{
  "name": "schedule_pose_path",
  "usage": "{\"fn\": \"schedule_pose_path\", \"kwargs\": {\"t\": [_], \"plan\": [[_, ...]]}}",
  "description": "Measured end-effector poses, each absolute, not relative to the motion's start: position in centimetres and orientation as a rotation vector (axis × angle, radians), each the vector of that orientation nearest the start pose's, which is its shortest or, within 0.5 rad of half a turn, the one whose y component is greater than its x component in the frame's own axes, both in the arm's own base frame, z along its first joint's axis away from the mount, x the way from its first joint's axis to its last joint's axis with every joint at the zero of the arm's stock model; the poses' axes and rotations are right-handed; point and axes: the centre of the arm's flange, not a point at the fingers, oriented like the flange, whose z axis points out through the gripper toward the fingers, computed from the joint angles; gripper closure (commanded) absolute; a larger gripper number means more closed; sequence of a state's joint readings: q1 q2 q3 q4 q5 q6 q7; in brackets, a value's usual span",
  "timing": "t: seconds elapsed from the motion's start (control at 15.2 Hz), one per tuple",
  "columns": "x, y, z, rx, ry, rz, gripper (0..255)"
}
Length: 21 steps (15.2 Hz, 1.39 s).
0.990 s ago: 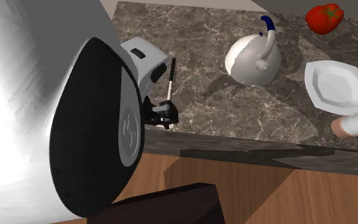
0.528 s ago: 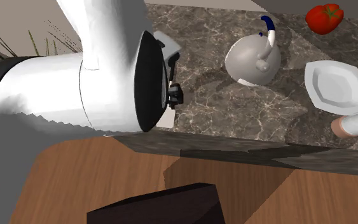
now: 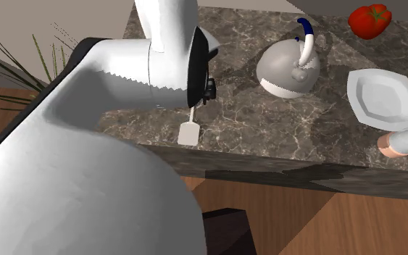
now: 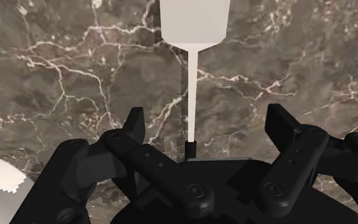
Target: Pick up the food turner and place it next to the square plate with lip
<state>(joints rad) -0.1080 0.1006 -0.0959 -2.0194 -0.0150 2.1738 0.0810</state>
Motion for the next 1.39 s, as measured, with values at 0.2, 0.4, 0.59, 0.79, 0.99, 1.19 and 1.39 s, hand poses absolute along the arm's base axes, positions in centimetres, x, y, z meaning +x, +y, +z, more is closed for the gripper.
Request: {"fn": "schedule_pose_path", "kwargs": {"t": [0.2,0.4,0.59,0.79,0.99,1.19,1.39], "plan": [[59.2,-13.1,38.4,-3.117,0.476,-0.099,0],[59.8,-13.5,36.8,-3.113,0.486,-0.102,0],[59.8,-13.6,35.2,-3.112,0.487,-0.103,0],[60.0,-13.6,34.0,-3.112,0.488,-0.103,0],[60.0,-13.6,33.9,-3.112,0.487,-0.103,0],[60.0,-13.6,33.9,-3.112,0.487,-0.103,255],[60.0,-13.6,33.8,-3.112,0.487,-0.103,255]]}}
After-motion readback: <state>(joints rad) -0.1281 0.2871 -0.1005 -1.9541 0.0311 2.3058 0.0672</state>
